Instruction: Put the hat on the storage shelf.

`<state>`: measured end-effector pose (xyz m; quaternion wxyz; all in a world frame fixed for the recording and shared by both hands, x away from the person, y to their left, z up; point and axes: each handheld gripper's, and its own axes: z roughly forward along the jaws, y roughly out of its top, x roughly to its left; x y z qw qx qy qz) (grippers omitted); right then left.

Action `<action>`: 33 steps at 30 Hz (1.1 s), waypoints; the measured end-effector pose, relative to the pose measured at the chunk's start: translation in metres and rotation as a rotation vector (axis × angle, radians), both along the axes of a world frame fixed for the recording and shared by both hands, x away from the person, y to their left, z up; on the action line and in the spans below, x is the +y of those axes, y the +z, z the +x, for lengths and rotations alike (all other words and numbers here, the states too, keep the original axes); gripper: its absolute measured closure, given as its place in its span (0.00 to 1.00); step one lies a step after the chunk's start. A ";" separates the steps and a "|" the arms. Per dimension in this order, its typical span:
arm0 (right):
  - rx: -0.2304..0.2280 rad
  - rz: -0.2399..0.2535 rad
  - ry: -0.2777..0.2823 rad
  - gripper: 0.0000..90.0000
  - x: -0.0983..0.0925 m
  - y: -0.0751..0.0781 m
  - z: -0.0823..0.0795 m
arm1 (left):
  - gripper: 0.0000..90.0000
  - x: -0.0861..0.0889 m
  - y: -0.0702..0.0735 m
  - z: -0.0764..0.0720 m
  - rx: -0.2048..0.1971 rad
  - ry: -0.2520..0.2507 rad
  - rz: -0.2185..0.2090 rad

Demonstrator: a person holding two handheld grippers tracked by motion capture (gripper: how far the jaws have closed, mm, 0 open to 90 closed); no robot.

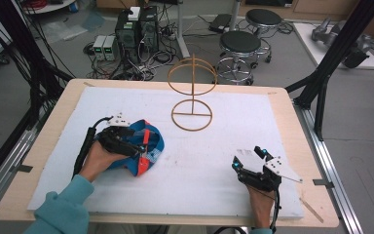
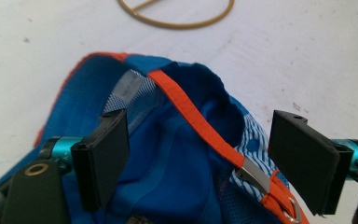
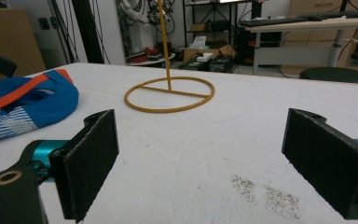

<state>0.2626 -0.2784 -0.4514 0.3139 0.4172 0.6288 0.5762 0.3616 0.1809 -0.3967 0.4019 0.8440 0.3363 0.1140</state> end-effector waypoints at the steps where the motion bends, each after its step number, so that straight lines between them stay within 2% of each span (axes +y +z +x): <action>1: 0.002 0.000 0.002 0.11 0.000 0.000 0.000 | 0.24 -0.001 -0.002 0.001 0.016 0.001 0.007; 7: -0.002 0.004 0.000 0.11 0.000 0.000 0.000 | 0.26 -0.004 -0.008 0.005 0.103 -0.016 -0.009; 12: 0.000 0.005 0.001 0.11 0.000 0.000 0.000 | 0.28 -0.007 -0.014 0.007 0.135 -0.029 0.013; 17: 0.002 0.007 0.000 0.11 0.000 0.000 0.000 | 0.38 -0.009 -0.017 0.007 0.173 -0.050 -0.022; 23: 0.001 0.005 0.001 0.11 0.000 0.000 0.000 | 0.57 -0.012 -0.019 0.003 0.160 -0.075 -0.001; 29: 0.000 0.005 0.000 0.11 0.000 0.000 0.000 | 0.69 -0.012 -0.019 0.000 0.151 -0.072 -0.002; 33: 0.000 0.005 0.000 0.11 0.000 0.000 0.000 | 0.78 -0.011 -0.016 -0.001 0.150 -0.074 -0.022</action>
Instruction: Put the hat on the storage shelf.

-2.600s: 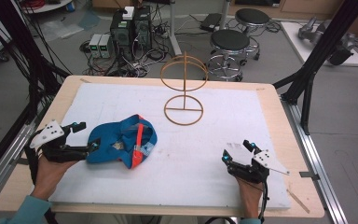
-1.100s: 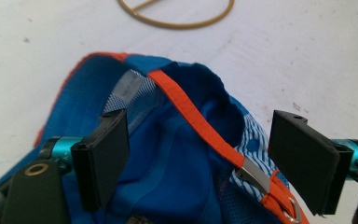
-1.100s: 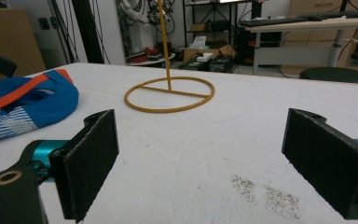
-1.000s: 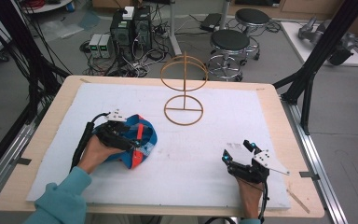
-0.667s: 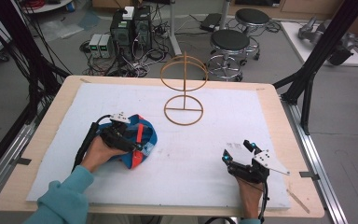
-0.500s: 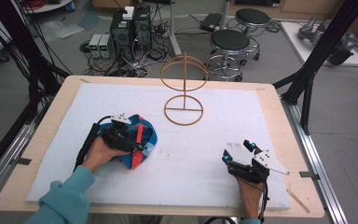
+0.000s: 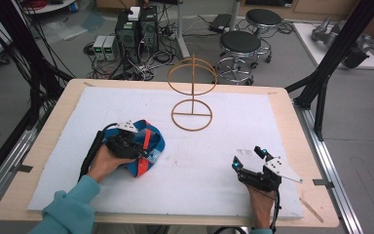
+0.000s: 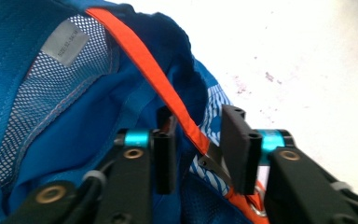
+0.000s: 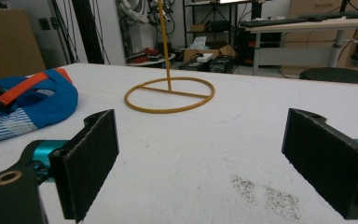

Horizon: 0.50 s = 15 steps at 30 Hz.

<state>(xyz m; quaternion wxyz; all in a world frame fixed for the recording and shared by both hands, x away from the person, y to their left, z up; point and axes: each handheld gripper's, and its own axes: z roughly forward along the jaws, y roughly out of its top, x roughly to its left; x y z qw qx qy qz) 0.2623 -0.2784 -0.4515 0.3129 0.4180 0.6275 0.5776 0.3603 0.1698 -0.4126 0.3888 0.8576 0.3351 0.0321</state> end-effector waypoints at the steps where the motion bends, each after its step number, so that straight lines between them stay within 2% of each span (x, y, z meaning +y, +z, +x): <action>1: 0.002 0.002 0.000 0.11 0.000 0.000 0.000 | 0.80 0.000 0.001 0.000 -0.004 -0.001 -0.001; 7: -0.005 -0.006 -0.001 0.11 0.000 0.000 0.000 | 0.95 0.000 0.003 -0.003 -0.019 -0.018 -0.011; 10: -0.005 -0.004 -0.001 0.11 0.000 0.000 0.000 | 0.97 -0.001 0.005 -0.004 -0.018 -0.019 -0.029; 15: -0.005 -0.006 -0.002 0.11 0.000 0.000 0.000 | 0.98 -0.001 0.009 -0.006 -0.038 -0.026 -0.046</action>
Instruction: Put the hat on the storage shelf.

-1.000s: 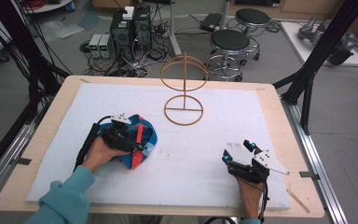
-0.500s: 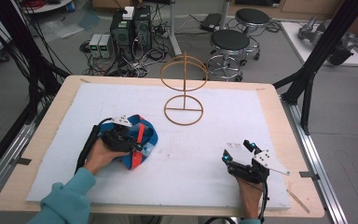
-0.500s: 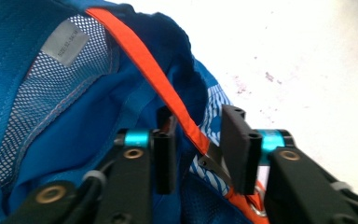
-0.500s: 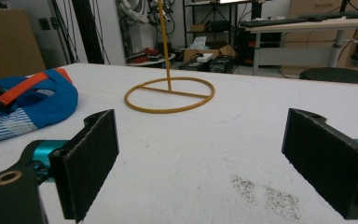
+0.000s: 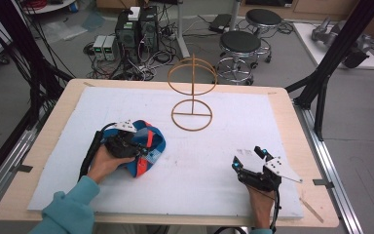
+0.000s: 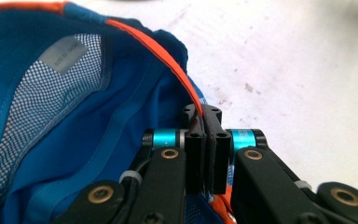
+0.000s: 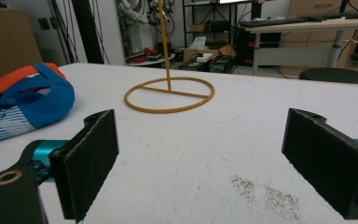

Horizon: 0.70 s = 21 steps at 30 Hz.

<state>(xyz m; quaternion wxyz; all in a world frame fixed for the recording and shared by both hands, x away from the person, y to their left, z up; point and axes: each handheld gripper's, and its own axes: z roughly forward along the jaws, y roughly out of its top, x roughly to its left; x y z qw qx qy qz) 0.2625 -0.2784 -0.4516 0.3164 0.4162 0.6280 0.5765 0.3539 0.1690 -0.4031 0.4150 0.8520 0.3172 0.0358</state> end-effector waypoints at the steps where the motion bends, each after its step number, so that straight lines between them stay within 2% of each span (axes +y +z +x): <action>1: 0.001 0.000 0.000 0.11 0.000 0.000 0.000 | 0.98 0.000 0.001 0.000 -0.006 0.001 -0.003; 10: 0.005 0.003 0.001 0.11 0.000 0.000 0.000 | 0.98 -0.004 0.022 -0.006 -0.060 -0.017 -0.058; 21: 0.004 0.001 -0.001 0.11 0.000 0.000 0.000 | 0.98 -0.016 0.061 -0.013 -0.129 -0.057 -0.076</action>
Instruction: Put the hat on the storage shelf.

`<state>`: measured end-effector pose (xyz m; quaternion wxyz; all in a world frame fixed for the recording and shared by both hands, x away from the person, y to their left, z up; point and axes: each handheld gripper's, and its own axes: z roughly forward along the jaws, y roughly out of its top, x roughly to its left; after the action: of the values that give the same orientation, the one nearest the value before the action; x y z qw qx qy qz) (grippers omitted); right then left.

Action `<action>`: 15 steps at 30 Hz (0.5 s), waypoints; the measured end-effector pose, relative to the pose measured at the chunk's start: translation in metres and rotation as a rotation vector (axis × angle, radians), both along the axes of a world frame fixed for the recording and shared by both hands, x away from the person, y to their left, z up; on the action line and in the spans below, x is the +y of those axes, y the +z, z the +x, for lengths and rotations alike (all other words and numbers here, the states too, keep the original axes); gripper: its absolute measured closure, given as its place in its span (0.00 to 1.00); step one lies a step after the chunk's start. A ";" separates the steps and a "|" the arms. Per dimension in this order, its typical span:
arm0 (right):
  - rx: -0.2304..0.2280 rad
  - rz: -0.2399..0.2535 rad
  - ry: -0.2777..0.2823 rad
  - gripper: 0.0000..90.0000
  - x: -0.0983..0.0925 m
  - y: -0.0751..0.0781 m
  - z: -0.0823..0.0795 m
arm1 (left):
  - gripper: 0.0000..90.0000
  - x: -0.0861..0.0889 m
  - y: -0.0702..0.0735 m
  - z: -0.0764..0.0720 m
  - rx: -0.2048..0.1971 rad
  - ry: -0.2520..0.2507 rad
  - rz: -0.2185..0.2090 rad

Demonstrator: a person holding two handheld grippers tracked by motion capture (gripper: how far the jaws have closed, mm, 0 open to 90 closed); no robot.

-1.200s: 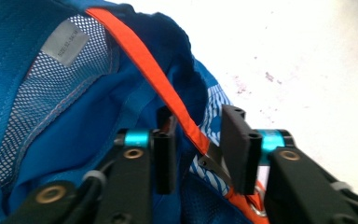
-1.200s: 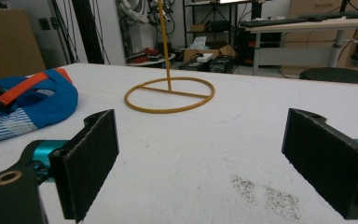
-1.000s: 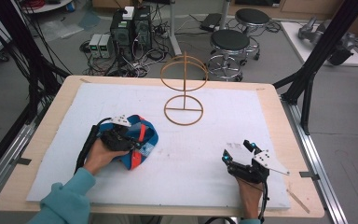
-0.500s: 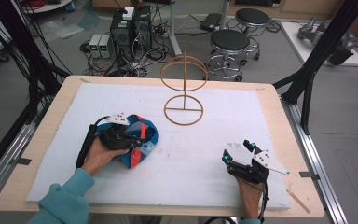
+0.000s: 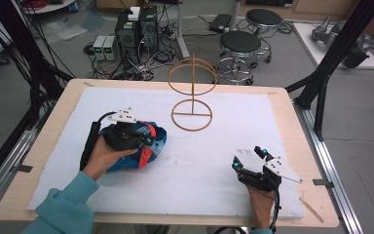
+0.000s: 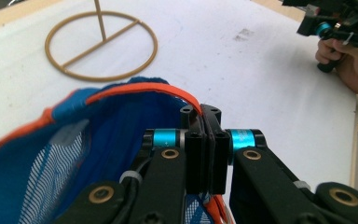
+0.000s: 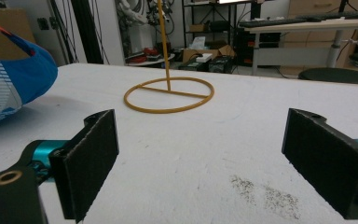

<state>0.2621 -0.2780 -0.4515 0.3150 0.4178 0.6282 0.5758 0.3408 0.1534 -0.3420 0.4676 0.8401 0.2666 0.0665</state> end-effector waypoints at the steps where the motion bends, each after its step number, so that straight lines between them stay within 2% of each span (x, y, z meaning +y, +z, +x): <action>1: -0.001 -0.001 0.000 0.11 0.000 0.000 0.000 | 0.98 -0.001 0.004 0.000 -0.010 -0.004 0.002; 15: -0.007 -0.010 0.001 0.11 0.000 0.000 0.000 | 0.98 -0.013 0.045 -0.006 -0.094 -0.033 -0.023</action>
<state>0.2623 -0.2778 -0.4515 0.3189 0.4138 0.6303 0.5743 0.3351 0.1407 -0.2973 0.4904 0.8348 0.2313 0.0952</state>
